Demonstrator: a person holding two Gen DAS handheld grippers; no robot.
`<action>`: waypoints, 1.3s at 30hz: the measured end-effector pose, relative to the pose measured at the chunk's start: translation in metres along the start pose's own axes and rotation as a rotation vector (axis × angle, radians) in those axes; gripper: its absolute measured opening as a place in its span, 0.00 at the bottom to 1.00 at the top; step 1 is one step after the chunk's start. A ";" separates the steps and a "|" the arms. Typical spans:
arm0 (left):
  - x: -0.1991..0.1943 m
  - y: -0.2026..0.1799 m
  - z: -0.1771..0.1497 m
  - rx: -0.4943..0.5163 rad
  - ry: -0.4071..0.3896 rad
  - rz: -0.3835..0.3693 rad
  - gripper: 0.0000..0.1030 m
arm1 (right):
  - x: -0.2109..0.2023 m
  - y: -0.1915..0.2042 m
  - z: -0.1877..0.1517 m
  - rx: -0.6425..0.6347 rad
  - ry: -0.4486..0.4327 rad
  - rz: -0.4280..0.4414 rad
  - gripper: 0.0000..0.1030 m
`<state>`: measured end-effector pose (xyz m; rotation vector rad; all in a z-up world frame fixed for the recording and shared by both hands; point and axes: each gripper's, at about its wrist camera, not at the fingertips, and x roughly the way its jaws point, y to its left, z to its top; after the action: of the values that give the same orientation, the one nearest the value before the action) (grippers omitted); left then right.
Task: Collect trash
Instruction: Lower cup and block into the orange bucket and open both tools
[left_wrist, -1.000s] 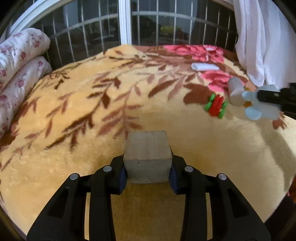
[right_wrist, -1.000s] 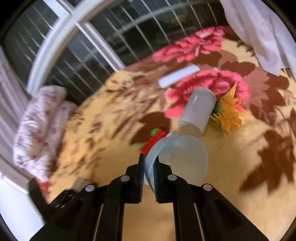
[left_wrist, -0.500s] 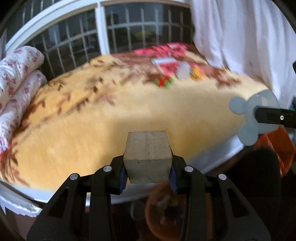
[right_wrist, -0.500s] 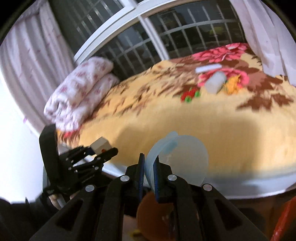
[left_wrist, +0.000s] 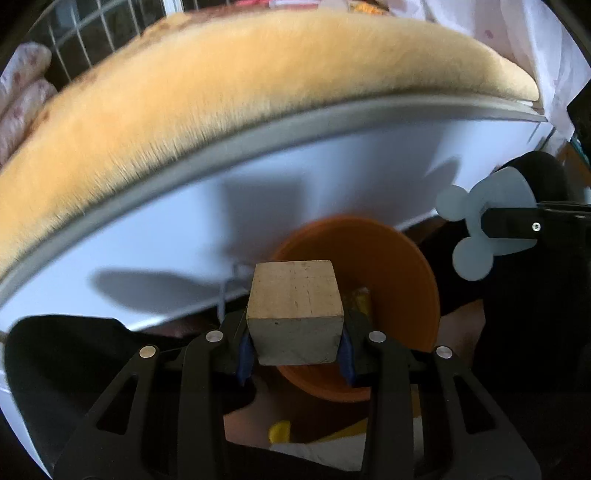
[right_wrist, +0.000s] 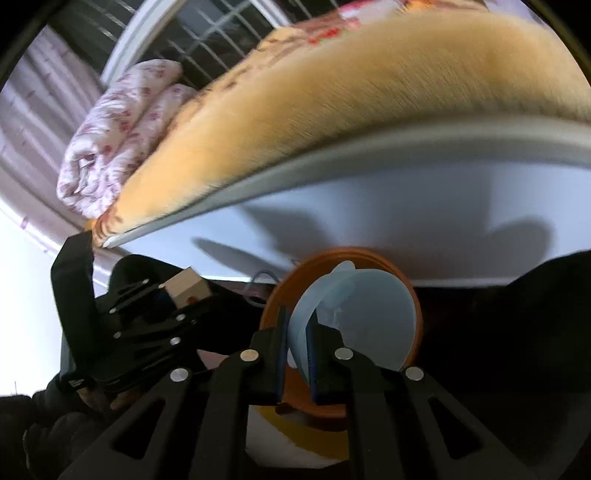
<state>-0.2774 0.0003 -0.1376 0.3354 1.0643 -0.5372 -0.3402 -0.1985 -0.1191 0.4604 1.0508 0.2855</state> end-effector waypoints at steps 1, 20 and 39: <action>0.003 0.002 -0.001 -0.008 0.008 0.000 0.34 | 0.005 -0.005 0.000 0.014 0.020 0.009 0.09; 0.038 0.008 -0.008 0.006 0.129 0.021 0.77 | 0.051 -0.021 0.004 0.103 0.141 0.003 0.59; -0.037 0.012 0.037 0.002 -0.083 -0.022 0.79 | -0.034 -0.020 0.018 0.109 -0.030 0.066 0.62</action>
<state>-0.2573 0.0007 -0.0877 0.3009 0.9882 -0.5677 -0.3408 -0.2345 -0.0954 0.5964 1.0261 0.2803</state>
